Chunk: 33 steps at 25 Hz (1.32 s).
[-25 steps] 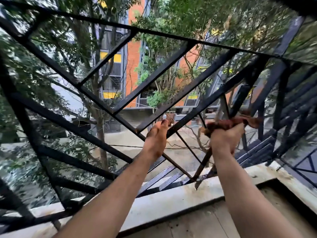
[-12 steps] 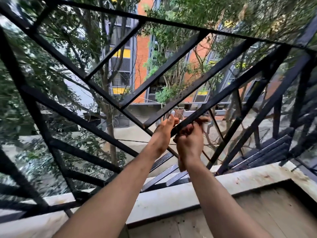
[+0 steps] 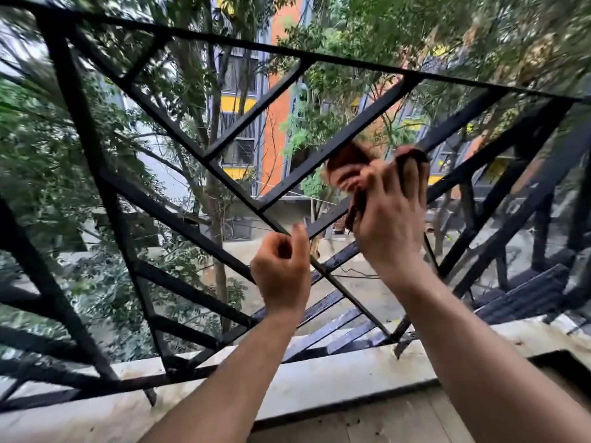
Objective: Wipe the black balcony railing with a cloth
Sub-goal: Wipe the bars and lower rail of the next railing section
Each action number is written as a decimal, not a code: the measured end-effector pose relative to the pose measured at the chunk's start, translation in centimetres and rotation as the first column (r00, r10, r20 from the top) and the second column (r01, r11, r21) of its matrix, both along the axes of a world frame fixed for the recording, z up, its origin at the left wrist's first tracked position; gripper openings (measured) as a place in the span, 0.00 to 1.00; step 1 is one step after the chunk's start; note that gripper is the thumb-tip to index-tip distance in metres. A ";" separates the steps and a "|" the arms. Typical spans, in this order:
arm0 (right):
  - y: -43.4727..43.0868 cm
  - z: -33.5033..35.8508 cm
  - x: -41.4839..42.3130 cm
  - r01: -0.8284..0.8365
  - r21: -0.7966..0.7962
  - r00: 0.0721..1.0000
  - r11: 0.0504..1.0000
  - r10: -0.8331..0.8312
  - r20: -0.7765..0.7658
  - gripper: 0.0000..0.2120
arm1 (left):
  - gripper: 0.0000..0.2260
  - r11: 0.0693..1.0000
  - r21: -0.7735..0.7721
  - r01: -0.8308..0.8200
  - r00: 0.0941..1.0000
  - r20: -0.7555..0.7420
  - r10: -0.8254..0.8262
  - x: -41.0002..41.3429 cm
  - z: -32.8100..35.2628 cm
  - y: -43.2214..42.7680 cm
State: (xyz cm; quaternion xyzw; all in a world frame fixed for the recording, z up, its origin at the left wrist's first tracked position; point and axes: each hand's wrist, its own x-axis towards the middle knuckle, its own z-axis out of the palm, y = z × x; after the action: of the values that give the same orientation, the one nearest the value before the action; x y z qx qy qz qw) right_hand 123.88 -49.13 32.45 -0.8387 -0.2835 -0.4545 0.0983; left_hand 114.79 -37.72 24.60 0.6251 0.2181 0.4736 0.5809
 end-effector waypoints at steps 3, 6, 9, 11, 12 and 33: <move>0.5 -0.4 -2.0 -0.192 -0.463 0.981 0.866 0.181 -0.068 0.16 | 0.11 0.970 0.236 -0.054 0.998 0.046 0.045 -0.8 0.4 -1.3; -2.9 7.3 -0.1 -0.030 -0.564 0.976 0.825 -0.097 -0.195 0.16 | 0.15 0.846 0.520 0.115 0.978 0.090 -0.188 -1.0 2.6 -2.5; -5.7 12.9 3.5 0.390 -0.425 0.905 0.817 -0.424 0.016 0.17 | 0.21 0.772 0.580 0.261 0.962 -0.088 -0.259 0.4 6.4 -2.1; -3.7 10.8 2.8 0.431 -0.428 0.892 0.795 -0.446 0.069 0.12 | 0.24 0.770 0.566 0.295 0.955 -0.143 -0.260 1.1 7.0 -1.4; -1.8 8.9 1.5 0.353 -0.462 0.915 0.814 -0.403 -0.010 0.10 | 0.25 0.767 0.570 0.294 0.956 -0.163 -0.245 1.3 6.9 -1.1; 9.7 -1.7 -9.3 -0.033 0.151 0.699 0.988 0.131 -0.703 0.11 | 0.11 0.984 -0.160 0.081 0.982 0.182 -0.051 -3.4 5.7 7.5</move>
State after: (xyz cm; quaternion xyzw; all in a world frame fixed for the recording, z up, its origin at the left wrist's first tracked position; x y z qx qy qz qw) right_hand 114.62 -39.43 30.75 -0.9275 -0.2311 -0.1081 0.2733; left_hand 111.38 -30.20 30.31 0.5367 0.1836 0.4876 0.6637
